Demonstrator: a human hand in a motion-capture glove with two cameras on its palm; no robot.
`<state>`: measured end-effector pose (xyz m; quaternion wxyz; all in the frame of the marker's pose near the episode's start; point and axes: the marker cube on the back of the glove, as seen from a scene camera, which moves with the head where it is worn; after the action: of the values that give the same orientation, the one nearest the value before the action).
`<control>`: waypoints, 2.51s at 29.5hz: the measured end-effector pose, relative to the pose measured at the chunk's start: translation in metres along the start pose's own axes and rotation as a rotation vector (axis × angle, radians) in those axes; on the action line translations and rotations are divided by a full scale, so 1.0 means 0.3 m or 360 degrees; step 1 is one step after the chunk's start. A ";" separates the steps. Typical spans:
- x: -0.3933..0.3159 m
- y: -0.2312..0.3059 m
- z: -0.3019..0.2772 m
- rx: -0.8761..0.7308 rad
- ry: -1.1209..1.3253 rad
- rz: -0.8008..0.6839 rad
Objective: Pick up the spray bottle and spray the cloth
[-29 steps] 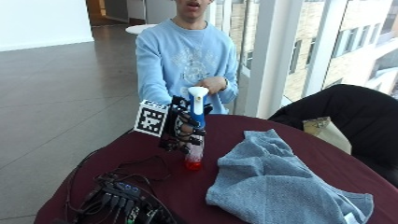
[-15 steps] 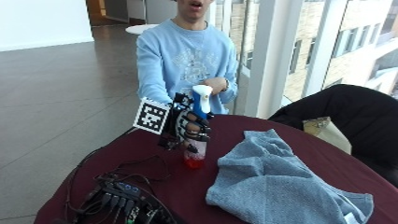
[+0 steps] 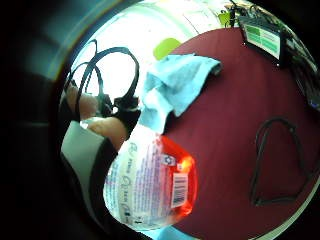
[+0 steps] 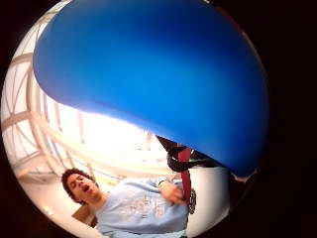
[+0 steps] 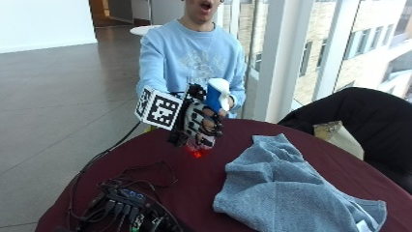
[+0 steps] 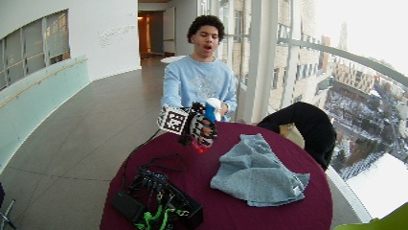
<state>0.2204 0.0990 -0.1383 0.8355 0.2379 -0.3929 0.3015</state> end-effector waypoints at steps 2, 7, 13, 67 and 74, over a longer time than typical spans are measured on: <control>-0.017 -0.017 -0.001 -0.0073 0.0014 0.0034; -0.051 -0.064 0.020 -0.0268 0.0075 0.0126; -0.086 -0.131 0.086 -0.0577 0.0158 0.0276; -0.080 -0.237 0.214 -0.0997 0.0400 0.0752; -0.086 -0.238 0.216 -0.0993 0.0389 0.0761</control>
<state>0.2233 -0.0007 -0.1331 0.8144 -0.1625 -0.4076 0.3797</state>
